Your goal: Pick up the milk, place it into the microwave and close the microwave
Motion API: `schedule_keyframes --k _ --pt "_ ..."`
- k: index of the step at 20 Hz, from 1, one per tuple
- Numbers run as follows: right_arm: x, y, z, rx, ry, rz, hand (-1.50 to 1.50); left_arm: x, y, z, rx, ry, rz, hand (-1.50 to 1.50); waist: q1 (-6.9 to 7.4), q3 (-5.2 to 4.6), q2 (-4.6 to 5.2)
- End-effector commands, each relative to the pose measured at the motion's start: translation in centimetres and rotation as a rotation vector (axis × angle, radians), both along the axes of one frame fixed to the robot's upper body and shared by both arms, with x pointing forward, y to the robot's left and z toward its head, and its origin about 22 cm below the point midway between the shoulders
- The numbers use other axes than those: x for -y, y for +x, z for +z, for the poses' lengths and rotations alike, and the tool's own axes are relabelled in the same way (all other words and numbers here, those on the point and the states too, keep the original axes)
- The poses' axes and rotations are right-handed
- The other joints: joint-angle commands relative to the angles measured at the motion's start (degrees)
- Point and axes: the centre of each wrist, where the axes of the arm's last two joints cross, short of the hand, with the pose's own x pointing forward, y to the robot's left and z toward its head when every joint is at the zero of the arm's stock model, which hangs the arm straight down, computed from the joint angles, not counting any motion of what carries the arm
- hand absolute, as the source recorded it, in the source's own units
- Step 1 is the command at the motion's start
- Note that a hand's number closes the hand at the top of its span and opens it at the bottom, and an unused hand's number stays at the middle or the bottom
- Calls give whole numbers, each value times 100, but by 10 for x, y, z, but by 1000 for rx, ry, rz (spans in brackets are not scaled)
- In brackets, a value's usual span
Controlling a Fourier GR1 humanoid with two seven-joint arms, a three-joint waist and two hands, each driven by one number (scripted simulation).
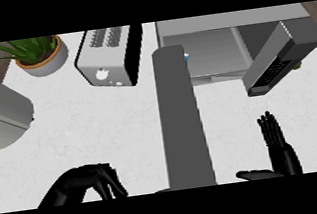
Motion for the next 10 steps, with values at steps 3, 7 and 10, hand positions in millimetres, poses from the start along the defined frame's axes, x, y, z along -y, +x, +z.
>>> schedule_keyframes --k 3,7,10 --pt "26 -43 8 26 43 -11 -150 17 22 10 -6 66 -87 150 22 15 22" --pt "33 -62 15 40 27 4 -150 33 48 -19 -11 116 -214 150 -20 12 28" --pt "38 -78 14 54 29 -26 -150 61 51 -15 -79 152 -315 150 -25 17 28"
